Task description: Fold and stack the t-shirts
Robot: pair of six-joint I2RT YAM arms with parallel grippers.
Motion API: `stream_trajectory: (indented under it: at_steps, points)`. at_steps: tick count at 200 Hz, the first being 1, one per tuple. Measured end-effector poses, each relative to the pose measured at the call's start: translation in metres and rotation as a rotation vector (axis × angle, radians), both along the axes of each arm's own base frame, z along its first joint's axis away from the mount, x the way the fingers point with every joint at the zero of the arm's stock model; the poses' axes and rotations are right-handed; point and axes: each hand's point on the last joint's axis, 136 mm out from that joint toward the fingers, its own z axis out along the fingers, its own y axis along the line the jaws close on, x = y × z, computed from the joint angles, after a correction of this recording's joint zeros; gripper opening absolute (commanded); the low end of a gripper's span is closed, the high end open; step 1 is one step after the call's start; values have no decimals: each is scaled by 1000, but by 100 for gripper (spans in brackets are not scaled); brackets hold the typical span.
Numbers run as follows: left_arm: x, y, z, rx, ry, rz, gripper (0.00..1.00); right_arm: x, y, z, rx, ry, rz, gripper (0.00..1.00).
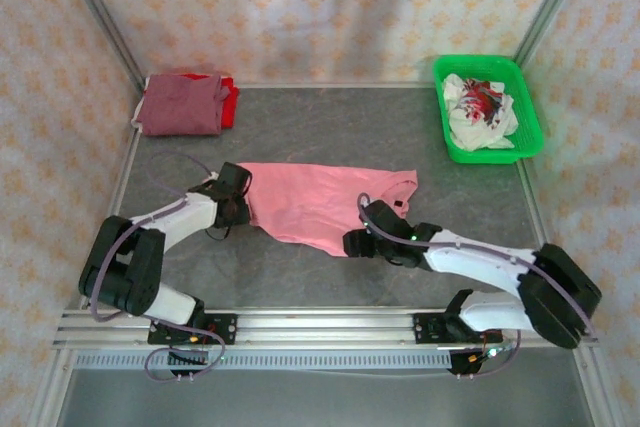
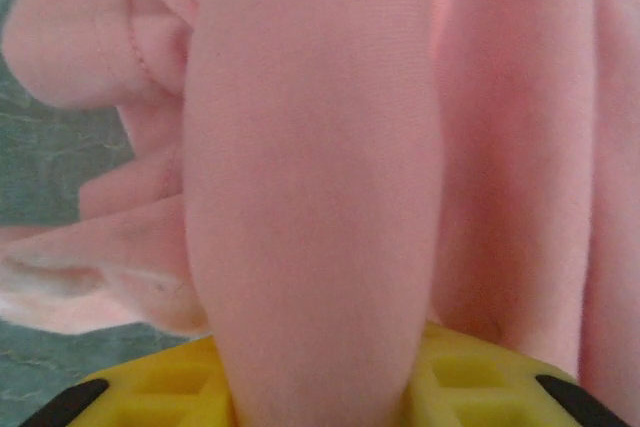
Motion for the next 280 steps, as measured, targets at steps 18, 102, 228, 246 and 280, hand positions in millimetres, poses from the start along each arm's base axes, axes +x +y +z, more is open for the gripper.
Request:
stream_trajectory:
  at_steps: [18, 102, 228, 246, 280]
  points:
    - [5, 2, 0, -16, -18, 11, 1, 5, -4, -20, -60, 16, -26, 61]
    - [13, 16, 103, -61, -336, 60, 0, 39, -4, 2, -113, -96, -120, 3]
    - [-55, 38, 336, -78, -826, 26, 0, 13, -84, 289, 181, -535, -223, 0]
    - [-77, 38, 374, -102, -921, -3, 0, 1, -93, 315, 212, -566, -216, 0]
    - [-106, 37, 432, -124, -1054, -53, 0, -6, -112, 380, 261, -686, -256, 0]
